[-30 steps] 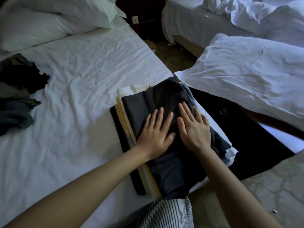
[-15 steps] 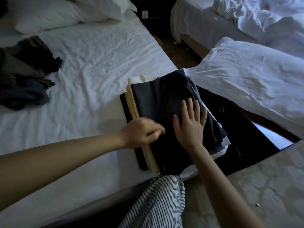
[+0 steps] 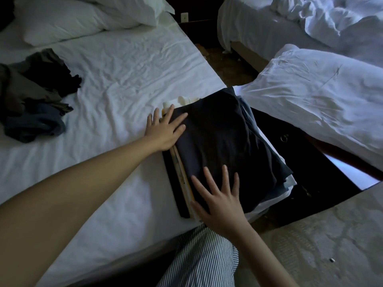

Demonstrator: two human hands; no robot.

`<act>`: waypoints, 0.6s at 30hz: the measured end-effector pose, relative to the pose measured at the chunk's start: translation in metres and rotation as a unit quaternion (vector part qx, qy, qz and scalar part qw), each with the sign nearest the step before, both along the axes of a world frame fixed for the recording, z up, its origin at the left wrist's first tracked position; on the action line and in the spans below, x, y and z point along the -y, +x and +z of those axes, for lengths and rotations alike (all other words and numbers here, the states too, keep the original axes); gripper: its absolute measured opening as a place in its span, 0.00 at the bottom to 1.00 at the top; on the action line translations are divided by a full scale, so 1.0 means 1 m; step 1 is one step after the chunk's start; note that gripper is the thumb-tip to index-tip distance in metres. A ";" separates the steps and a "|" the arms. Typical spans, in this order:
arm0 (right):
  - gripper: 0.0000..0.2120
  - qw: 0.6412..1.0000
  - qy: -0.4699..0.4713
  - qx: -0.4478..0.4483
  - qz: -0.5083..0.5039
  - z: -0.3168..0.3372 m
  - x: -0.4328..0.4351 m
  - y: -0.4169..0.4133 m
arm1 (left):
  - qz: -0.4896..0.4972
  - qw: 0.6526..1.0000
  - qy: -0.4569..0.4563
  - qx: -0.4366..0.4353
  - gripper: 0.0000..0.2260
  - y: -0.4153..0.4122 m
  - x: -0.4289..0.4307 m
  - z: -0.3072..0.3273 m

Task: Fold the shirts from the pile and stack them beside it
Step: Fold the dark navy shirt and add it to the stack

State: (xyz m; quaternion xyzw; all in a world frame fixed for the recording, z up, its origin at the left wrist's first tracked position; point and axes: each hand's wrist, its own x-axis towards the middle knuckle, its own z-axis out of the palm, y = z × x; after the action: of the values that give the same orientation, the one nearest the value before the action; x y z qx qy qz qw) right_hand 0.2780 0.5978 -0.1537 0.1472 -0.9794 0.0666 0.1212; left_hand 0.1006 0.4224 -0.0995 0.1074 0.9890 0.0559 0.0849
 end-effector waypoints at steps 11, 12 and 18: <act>0.32 0.949 -0.095 0.067 -0.294 0.031 -0.065 -0.065 | -0.170 0.983 0.049 -0.050 0.23 -0.004 -0.120 0.037; 0.33 0.947 -0.096 0.077 -0.296 0.023 -0.066 -0.064 | -0.167 0.985 0.020 -0.028 0.23 -0.010 -0.126 0.029; 0.35 0.944 -0.139 0.082 -0.289 0.010 -0.081 -0.083 | -0.108 0.993 0.050 -0.001 0.22 -0.042 -0.137 -0.009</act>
State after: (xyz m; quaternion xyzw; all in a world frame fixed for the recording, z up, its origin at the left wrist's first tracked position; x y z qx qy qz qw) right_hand 0.1949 0.6786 -0.1432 -0.1665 -0.9674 0.1761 0.0740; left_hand 0.0589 0.5598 -0.1084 0.2177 0.9677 0.0955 0.0837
